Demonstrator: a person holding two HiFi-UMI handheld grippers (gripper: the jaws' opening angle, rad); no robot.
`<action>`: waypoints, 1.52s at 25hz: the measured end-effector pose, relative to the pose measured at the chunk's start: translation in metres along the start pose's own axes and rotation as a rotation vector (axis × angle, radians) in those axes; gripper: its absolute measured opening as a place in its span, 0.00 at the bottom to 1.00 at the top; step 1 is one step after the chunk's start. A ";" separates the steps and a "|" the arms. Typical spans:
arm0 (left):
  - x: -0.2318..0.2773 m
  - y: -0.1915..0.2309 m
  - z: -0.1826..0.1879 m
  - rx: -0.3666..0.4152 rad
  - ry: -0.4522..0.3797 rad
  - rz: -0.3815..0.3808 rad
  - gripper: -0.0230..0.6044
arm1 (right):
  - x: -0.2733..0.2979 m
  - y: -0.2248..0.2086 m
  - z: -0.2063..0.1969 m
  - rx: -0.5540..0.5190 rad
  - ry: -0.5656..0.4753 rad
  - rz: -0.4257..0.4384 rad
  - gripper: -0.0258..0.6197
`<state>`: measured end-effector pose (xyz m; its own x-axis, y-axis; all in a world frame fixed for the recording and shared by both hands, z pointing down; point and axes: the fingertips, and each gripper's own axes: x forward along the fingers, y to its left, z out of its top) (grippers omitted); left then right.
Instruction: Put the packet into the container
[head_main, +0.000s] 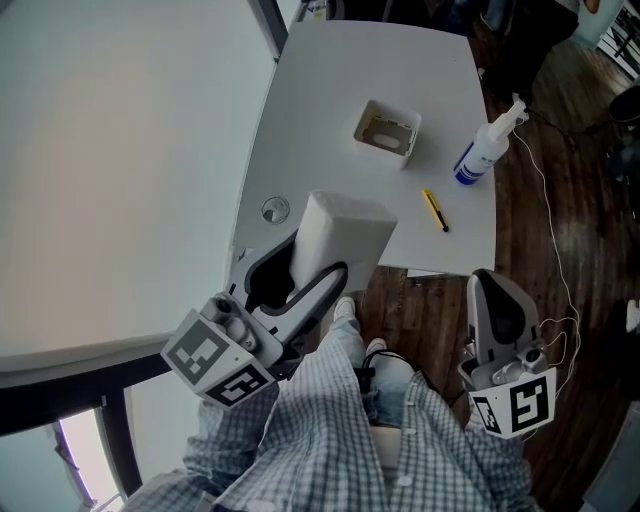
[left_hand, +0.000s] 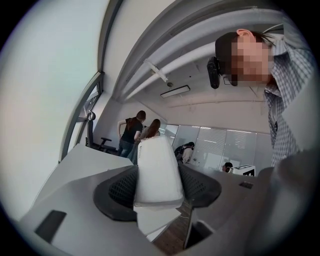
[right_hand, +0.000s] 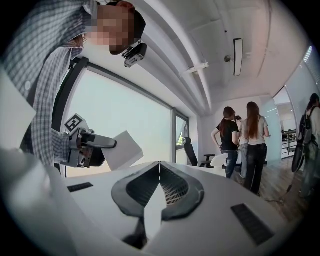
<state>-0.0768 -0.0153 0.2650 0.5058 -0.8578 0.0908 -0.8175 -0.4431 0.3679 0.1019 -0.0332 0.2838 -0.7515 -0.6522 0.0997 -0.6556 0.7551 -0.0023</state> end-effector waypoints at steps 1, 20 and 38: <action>0.003 0.005 0.002 -0.003 0.001 -0.004 0.45 | 0.005 -0.001 0.000 0.001 0.002 -0.006 0.06; 0.030 0.089 0.029 -0.018 0.027 -0.094 0.45 | 0.083 0.004 0.006 -0.020 0.022 -0.095 0.06; 0.049 0.114 0.044 -0.034 0.028 -0.130 0.45 | 0.107 -0.001 0.017 -0.050 0.048 -0.114 0.06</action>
<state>-0.1571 -0.1189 0.2707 0.6146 -0.7861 0.0665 -0.7352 -0.5402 0.4094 0.0208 -0.1052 0.2778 -0.6670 -0.7310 0.1442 -0.7313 0.6793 0.0611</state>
